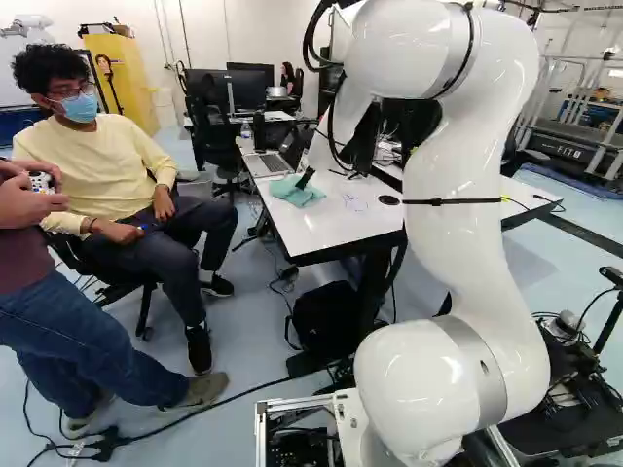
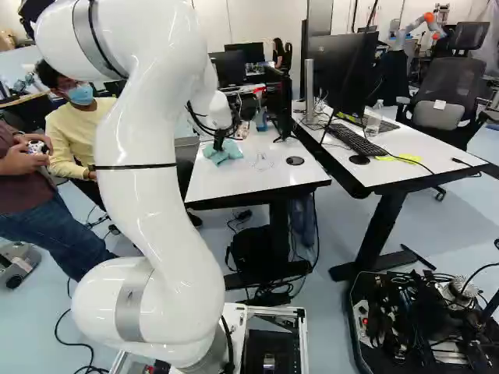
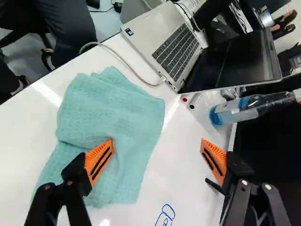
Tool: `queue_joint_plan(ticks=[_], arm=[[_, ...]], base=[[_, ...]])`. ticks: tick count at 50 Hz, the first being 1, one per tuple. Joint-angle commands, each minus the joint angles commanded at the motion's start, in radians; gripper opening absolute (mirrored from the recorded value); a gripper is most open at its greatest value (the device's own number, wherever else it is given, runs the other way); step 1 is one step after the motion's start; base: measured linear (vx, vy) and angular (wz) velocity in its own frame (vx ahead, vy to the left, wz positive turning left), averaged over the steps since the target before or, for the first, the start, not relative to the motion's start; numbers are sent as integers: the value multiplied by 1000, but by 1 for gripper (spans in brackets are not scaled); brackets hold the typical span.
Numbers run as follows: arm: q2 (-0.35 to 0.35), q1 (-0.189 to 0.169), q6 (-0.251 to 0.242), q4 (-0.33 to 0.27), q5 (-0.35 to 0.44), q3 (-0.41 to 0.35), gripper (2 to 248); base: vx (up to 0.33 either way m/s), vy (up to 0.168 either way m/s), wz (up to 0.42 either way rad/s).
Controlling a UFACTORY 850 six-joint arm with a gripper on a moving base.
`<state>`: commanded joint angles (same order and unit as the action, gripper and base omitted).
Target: Clean the table with the green towel
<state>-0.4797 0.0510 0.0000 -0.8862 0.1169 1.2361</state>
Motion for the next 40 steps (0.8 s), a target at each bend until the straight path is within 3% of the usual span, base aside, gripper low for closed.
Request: queue_joint_plan(ticks=[13,40], arm=[[29,8,0,135,-42,-5,247],[100,78,0,419,-130,-28,247]], base=[[0,0,0],[0,0,0]])
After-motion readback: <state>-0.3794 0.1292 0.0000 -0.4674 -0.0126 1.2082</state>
